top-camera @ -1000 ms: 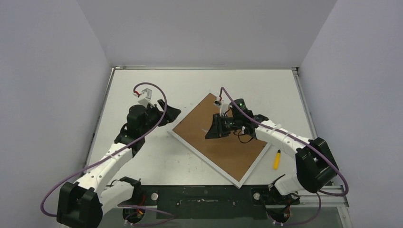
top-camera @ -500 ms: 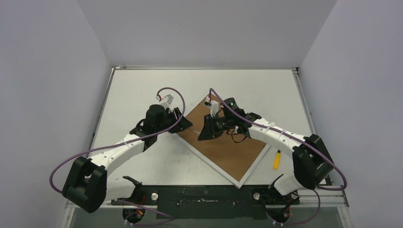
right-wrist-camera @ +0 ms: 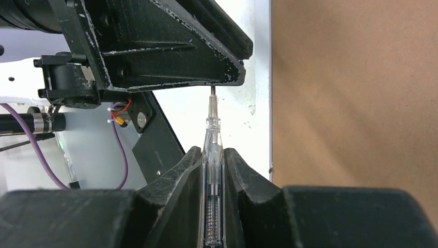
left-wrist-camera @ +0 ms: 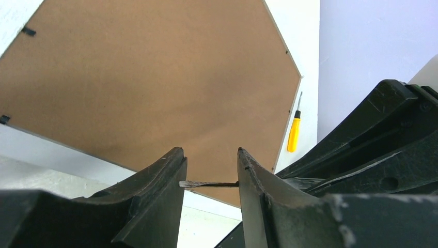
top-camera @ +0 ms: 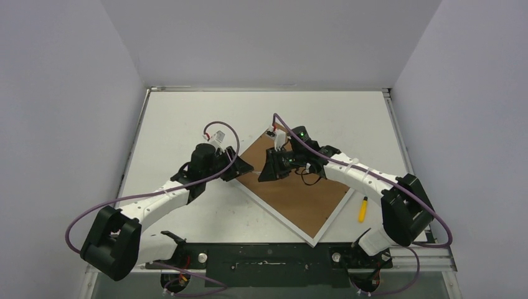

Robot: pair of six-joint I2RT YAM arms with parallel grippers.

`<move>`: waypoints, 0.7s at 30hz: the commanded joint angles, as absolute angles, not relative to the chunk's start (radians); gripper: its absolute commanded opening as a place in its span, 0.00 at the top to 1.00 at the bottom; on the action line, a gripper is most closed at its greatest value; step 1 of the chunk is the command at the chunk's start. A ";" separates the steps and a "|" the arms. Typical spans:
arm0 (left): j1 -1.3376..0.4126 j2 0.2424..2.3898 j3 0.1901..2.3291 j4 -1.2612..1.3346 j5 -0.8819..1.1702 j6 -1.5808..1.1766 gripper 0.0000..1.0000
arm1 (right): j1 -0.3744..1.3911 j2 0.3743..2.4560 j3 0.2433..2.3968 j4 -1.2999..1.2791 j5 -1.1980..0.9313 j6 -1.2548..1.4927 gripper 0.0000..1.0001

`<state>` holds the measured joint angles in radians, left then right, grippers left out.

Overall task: Take the photo out of the frame
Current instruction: Adjust the screwdriver.

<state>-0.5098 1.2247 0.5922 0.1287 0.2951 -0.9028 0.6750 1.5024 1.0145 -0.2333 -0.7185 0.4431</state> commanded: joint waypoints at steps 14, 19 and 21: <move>-0.519 1.214 0.452 0.430 0.303 -1.262 0.89 | 0.656 1.456 0.936 0.103 -0.544 0.513 0.87; -0.518 1.229 0.406 0.543 0.259 -1.438 0.76 | 0.674 1.436 0.894 0.170 -0.535 0.460 0.85; -0.520 1.244 0.387 0.604 0.232 -1.547 0.69 | 0.679 1.439 0.888 0.186 -0.534 0.445 0.86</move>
